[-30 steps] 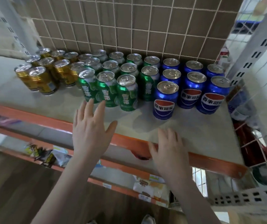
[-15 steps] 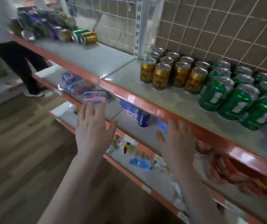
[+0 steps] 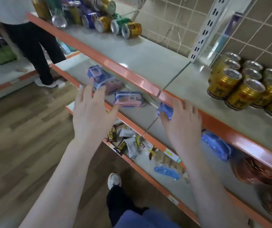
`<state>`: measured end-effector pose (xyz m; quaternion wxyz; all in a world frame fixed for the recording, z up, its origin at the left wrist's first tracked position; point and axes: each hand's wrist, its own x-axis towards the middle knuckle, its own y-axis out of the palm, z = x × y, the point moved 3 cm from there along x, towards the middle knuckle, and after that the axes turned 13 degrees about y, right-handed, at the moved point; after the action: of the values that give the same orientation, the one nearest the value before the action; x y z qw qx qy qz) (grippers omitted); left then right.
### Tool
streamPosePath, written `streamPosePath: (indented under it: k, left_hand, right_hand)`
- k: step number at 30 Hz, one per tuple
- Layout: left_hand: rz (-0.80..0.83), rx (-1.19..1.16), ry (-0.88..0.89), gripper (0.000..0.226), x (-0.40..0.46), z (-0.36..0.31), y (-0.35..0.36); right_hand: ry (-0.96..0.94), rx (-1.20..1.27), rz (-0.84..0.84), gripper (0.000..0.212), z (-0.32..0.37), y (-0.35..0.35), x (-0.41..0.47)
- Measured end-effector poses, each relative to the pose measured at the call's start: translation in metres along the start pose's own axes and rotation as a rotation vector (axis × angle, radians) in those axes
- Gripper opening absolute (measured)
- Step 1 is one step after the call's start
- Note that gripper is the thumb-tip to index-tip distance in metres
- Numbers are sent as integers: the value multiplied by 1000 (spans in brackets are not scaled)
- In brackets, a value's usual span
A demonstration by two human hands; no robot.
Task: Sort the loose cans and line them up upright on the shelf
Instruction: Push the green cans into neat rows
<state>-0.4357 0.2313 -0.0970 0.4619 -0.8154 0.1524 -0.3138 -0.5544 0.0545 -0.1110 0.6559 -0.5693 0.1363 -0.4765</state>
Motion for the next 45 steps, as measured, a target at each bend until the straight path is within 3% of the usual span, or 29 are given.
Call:
streamPosePath:
  k: [10, 16, 22, 26, 34, 45]
  left_hand:
    - [45, 53, -31, 55, 180, 164, 0]
    - [11, 28, -57, 55, 253, 243, -11]
    - [49, -14, 39, 55, 335, 323, -7]
    - [115, -89, 216, 55, 385, 365, -3]
    - [183, -147, 461, 52, 457, 398, 10]
    - [251, -169, 599, 61, 523, 355, 44]
  right_hand:
    - [72, 73, 116, 49, 174, 122, 126]
    - [66, 59, 164, 50, 265, 160, 169]
    - [199, -19, 160, 51, 333, 202, 192]
    - [367, -59, 134, 52, 375, 227, 196]
    - [544, -111, 86, 52, 430, 240, 206]
    - [590, -175, -23, 52, 411, 248, 256]
